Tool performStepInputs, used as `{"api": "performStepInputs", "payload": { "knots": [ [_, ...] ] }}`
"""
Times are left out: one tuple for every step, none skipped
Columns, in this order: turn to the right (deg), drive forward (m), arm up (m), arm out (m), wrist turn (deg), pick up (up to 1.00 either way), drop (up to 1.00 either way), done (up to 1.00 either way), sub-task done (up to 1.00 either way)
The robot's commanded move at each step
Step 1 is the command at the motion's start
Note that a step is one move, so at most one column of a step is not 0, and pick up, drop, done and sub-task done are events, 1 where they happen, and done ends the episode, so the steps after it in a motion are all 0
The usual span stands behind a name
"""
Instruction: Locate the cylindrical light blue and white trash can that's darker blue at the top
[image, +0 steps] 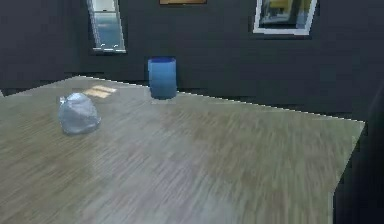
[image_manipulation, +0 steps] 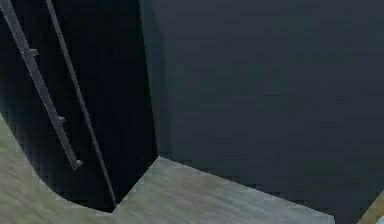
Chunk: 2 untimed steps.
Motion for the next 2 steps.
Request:
{"api": "performStepInputs", "payload": {
  "knots": [
    [0.0, 1.0, 0.0, 0.0, 0.0, 0.0, 0.0, 0.0, 0.0],
    [0.0, 1.0, 0.0, 0.0, 0.0, 0.0, 0.0, 0.0, 0.0]
  ]
}}
